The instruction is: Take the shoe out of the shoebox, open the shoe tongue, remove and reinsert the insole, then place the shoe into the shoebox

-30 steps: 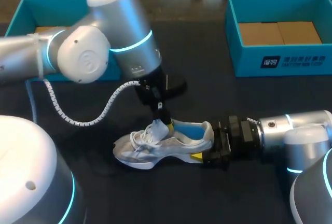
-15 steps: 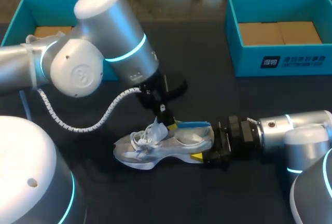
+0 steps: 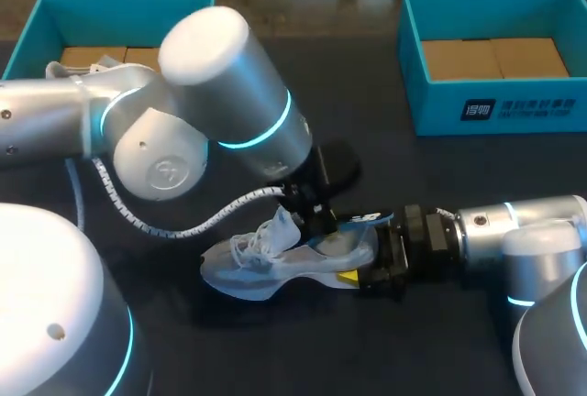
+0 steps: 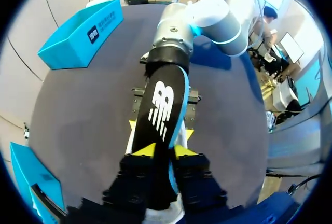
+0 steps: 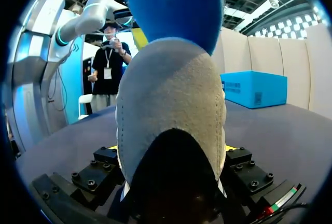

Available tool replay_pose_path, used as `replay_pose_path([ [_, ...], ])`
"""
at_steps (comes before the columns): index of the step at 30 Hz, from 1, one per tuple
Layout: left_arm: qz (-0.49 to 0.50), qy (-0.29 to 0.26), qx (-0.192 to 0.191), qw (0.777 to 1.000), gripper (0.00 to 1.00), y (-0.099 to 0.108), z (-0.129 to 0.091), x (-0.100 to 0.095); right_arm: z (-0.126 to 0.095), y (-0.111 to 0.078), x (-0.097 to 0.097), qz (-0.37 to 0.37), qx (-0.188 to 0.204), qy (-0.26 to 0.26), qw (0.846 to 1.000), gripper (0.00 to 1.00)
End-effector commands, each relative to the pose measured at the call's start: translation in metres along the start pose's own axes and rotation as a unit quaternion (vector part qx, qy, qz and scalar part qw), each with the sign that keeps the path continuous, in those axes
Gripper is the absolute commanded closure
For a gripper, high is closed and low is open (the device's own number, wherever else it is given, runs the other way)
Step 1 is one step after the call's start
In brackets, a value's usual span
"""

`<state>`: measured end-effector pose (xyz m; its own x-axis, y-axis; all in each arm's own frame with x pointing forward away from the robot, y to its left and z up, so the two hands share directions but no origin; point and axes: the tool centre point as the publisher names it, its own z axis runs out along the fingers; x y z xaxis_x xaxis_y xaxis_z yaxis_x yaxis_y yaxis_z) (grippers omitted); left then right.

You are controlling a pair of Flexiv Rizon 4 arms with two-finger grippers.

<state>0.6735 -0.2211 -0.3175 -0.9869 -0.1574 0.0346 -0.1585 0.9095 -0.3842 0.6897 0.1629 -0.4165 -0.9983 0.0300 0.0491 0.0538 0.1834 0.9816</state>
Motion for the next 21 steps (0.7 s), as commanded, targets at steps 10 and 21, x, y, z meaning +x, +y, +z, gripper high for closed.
replay_pose_path([
  [10,0.012,-0.076,0.006,0.997,0.41,-0.001,-0.02,0.016,0.002,0.001,0.0,0.0,0.002,0.0,1.0,1.0],
  [21,0.026,-0.142,0.023,0.989,0.62,-0.013,-0.014,0.02,0.002,0.001,0.0,0.0,0.002,0.0,1.0,1.0],
])
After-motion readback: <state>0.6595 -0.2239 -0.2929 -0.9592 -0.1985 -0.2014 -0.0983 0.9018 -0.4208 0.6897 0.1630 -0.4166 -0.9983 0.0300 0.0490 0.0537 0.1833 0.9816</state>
